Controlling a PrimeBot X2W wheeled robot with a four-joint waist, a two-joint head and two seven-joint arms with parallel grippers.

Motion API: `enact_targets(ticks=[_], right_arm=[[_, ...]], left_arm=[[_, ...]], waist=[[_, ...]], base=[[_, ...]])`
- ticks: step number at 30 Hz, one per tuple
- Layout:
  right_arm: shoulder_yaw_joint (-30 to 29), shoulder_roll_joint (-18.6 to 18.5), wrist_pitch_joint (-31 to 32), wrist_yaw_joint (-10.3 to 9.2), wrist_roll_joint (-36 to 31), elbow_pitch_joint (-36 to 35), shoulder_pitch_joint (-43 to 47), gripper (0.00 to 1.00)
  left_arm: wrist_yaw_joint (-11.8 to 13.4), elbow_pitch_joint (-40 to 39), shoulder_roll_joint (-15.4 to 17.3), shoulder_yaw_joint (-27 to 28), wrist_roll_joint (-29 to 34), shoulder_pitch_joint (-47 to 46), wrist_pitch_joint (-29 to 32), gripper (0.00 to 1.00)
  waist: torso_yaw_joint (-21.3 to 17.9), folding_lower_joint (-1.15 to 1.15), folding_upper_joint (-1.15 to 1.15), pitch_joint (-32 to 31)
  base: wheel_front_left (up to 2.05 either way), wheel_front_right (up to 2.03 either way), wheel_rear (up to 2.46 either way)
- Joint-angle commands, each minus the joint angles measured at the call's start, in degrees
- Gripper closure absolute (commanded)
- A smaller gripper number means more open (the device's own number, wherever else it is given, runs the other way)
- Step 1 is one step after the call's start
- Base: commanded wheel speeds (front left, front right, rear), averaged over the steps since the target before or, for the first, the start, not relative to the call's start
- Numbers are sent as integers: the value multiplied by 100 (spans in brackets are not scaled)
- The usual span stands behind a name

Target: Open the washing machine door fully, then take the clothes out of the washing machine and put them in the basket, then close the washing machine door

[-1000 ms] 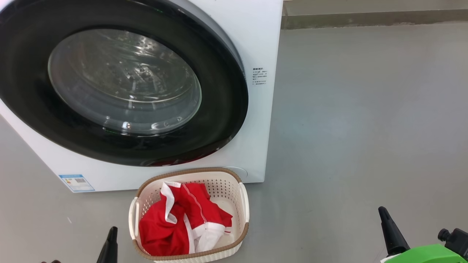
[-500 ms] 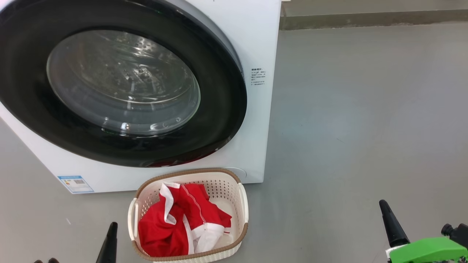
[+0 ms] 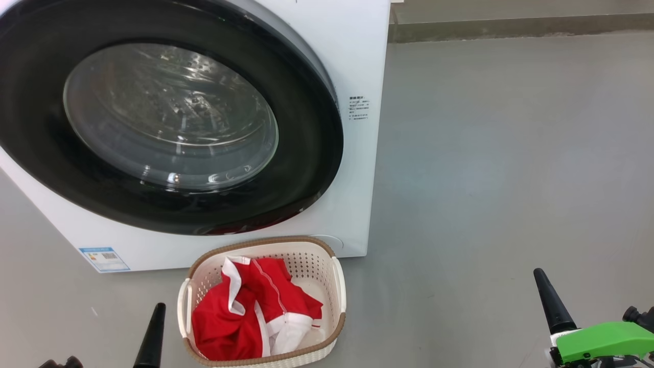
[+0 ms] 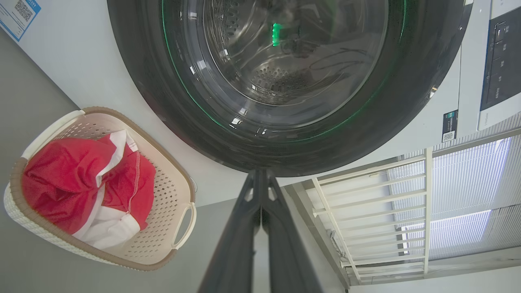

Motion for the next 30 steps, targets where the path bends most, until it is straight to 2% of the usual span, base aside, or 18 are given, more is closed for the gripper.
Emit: enact_targets(ticks=[1, 30], right_arm=[[57, -51, 50, -4, 148, -171, -304, 100], [-118, -27, 548, -5, 1784, -218, -663, 100]], left_arm=[[-31, -125, 35, 177, -174, -268, 39, 100], [-40, -120, 17, 258, -1982, -549, 515, 100]], waist=[[-2, 0, 0, -1], [-54, 0, 0, -26]], base=[[0, 0, 0], [0, 0, 0]])
